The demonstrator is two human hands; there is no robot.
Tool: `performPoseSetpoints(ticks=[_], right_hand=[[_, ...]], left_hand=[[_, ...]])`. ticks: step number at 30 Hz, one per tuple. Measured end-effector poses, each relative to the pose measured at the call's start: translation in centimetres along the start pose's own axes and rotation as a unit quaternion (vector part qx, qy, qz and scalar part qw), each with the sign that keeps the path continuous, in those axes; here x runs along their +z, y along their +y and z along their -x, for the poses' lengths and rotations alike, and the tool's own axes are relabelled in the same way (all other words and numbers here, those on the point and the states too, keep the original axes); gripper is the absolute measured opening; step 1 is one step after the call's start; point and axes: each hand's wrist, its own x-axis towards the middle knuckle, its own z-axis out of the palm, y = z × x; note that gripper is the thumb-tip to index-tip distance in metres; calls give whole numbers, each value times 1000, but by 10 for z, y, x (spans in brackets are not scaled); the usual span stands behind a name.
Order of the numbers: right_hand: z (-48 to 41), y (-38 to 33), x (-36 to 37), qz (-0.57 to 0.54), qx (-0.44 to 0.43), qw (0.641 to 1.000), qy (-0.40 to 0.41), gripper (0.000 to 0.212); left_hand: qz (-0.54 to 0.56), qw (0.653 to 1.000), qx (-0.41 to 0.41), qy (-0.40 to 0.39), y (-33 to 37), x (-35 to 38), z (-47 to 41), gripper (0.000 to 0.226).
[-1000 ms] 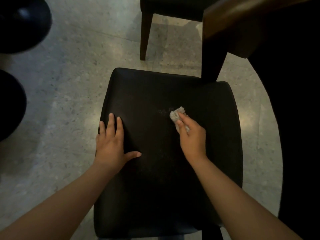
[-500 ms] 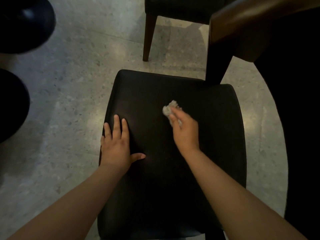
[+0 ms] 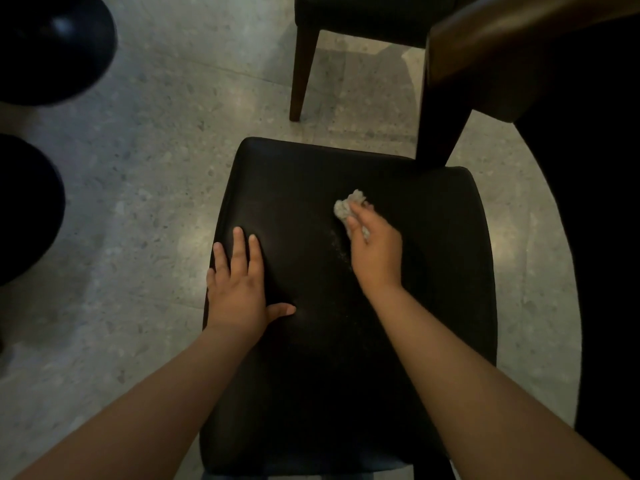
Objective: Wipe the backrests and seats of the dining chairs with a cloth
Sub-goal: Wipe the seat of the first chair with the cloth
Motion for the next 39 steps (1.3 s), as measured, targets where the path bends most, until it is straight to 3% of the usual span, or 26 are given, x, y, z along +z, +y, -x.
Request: performPoseSetpoints(ticks=[5,9,12,16,23,29,35,39], right_hand=[[22,0,2,-44,-38,995,-86,35],[-15,-7,-21,-72,-12,997,22,35],[-38,-9,-23,-23,-5,998,50,36],[-28,-13,3,-32,16,999,28,36],[19,-9,18,-57,-56,994,-69,33],[-39,-28,-7,-68,-16,997,31,35],[-8,-36,35,-72,-5,997,-19,35],[32,-30,47,-104,-41,989,-97,33]], left_hand=[[3,1000,-4,-4,0,0,-1,132],[11,1000,3,0,-1,-1,1,131],[9,1000,4,-3,-1,-2,1,130],[5,1000,4,-6,-1,-1,1,130],[24,1000,5,-3,-1,-2,1,131],[75,996,35,27,-9,-1,7,128],[205,976,48,48,-28,-1,15,125],[194,980,33,36,-42,0,20,128]])
